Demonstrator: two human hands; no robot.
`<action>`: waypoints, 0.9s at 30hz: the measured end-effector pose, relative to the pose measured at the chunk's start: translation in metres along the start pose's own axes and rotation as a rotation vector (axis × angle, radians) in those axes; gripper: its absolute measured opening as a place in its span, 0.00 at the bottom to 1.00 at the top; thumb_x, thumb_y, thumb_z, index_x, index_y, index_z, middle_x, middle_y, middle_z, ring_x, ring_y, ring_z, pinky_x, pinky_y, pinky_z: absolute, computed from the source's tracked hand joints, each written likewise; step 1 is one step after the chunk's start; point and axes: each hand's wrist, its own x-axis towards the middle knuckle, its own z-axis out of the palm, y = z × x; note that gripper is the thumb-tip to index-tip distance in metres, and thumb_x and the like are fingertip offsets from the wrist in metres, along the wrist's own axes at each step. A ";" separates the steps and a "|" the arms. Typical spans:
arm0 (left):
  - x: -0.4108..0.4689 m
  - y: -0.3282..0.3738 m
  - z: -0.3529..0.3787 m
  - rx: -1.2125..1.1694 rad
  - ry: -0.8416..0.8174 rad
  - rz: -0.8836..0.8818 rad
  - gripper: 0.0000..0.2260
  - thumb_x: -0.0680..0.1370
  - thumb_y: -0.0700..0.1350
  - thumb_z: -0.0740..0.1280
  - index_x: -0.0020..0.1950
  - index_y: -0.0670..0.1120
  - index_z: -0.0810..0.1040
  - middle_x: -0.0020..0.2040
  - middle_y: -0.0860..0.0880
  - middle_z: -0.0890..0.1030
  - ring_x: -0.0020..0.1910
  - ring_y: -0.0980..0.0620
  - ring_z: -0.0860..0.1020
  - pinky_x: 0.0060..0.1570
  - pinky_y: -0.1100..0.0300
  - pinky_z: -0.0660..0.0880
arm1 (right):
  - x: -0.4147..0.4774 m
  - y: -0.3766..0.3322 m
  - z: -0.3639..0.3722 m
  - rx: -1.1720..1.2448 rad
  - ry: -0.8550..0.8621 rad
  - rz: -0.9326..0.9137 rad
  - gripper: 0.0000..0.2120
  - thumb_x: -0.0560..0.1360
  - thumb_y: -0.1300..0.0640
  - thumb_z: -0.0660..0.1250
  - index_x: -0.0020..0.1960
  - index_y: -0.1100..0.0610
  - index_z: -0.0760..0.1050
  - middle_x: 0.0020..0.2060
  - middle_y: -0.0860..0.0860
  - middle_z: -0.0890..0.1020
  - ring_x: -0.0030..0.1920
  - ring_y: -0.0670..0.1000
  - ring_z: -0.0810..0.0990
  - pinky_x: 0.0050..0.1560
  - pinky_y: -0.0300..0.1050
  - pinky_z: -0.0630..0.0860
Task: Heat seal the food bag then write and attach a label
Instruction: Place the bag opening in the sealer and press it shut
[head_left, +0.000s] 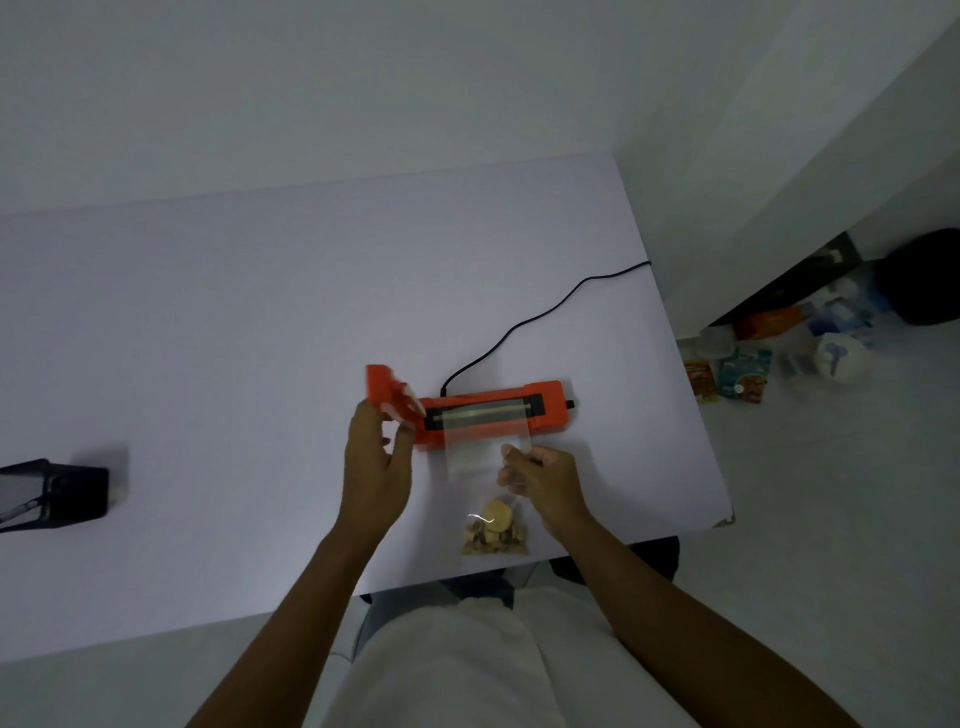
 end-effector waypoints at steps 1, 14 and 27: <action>0.001 0.001 0.003 0.035 -0.029 0.058 0.16 0.81 0.43 0.61 0.68 0.52 0.68 0.62 0.51 0.75 0.59 0.54 0.74 0.56 0.57 0.75 | 0.000 0.000 0.000 0.005 0.001 0.001 0.11 0.74 0.54 0.72 0.42 0.63 0.82 0.36 0.60 0.86 0.37 0.55 0.84 0.43 0.48 0.81; 0.024 0.000 0.039 0.379 -0.191 0.315 0.19 0.79 0.46 0.65 0.70 0.48 0.70 0.63 0.46 0.76 0.58 0.48 0.71 0.57 0.57 0.71 | 0.002 -0.003 -0.001 0.041 0.009 0.012 0.09 0.75 0.58 0.72 0.41 0.64 0.82 0.35 0.61 0.85 0.34 0.54 0.83 0.40 0.45 0.80; 0.037 0.004 0.068 0.480 -0.298 0.252 0.19 0.77 0.46 0.68 0.68 0.50 0.74 0.61 0.47 0.78 0.60 0.47 0.72 0.57 0.56 0.69 | 0.003 -0.004 -0.002 0.033 0.018 0.005 0.12 0.73 0.54 0.74 0.42 0.64 0.83 0.37 0.62 0.85 0.36 0.57 0.84 0.41 0.47 0.80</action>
